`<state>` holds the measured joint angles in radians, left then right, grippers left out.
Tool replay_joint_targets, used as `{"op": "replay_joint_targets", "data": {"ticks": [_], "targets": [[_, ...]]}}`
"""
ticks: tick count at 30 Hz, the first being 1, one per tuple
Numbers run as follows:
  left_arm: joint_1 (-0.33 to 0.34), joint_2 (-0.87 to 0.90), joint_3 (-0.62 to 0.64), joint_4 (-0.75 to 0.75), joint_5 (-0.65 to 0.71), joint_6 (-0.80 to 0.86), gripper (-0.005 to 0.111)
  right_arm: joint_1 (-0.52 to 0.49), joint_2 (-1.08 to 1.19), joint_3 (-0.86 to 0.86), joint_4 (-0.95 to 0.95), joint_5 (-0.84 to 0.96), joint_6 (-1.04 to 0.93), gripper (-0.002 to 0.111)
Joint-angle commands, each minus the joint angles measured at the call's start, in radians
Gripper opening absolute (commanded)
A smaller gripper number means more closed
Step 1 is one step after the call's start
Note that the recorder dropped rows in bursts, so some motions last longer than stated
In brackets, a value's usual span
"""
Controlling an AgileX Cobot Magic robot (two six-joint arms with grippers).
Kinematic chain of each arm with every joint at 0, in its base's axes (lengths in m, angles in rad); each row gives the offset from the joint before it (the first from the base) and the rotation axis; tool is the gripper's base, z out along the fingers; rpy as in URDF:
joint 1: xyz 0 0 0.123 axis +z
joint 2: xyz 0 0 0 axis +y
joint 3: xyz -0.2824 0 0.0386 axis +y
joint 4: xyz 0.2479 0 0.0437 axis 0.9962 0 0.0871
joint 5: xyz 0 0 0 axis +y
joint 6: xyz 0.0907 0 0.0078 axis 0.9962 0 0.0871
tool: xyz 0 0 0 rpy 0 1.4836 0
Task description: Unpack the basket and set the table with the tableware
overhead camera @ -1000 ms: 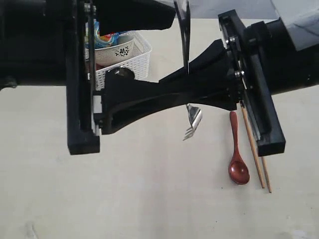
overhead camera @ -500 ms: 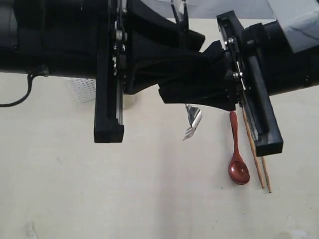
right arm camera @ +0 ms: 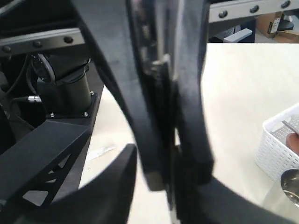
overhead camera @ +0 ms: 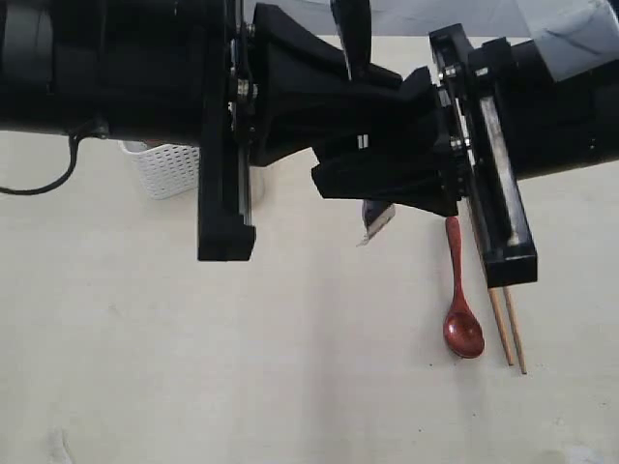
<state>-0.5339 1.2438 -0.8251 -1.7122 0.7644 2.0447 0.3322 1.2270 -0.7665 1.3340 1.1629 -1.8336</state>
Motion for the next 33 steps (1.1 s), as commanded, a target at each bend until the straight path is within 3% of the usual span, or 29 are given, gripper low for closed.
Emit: {"op": "replay_joint_targets", "data": {"ticks": [1,4,7,11,18,22,25,28,33], "targets": [[-0.001,0.001,-0.046,-0.032,-0.061,-0.020,0.000,0.002,-0.005,0.001,0.041,0.058,0.013,0.058],[-0.001,0.001,-0.058,-0.032,-0.144,-0.050,0.000,-0.001,-0.005,0.001,0.054,0.058,0.013,0.061],[-0.001,0.001,-0.057,-0.032,-0.313,-0.105,0.000,-0.029,-0.007,0.001,0.064,-0.094,0.077,0.061],[-0.001,-0.015,-0.062,-0.032,-0.424,-0.186,0.000,-0.066,-0.007,0.001,0.078,-0.298,0.177,0.061],[-0.005,-0.105,-0.046,-0.032,-0.740,-0.389,0.000,-0.145,-0.011,0.001,0.078,-0.416,0.341,0.061],[-0.092,-0.121,-0.039,-0.032,-1.096,-0.422,0.000,-0.193,-0.024,0.001,0.049,-0.464,0.475,0.061],[-0.195,-0.098,-0.039,-0.032,-1.433,-0.422,0.000,-0.224,-0.030,0.001,0.003,-0.466,0.558,0.061],[-0.251,-0.050,-0.043,-0.032,-1.733,-0.416,0.000,-0.238,-0.032,0.001,-0.050,-0.471,0.630,0.061],[-0.274,0.045,-0.043,-0.032,-1.902,-0.384,0.000,-0.238,-0.032,0.001,-0.119,-0.475,0.710,0.061]]}}
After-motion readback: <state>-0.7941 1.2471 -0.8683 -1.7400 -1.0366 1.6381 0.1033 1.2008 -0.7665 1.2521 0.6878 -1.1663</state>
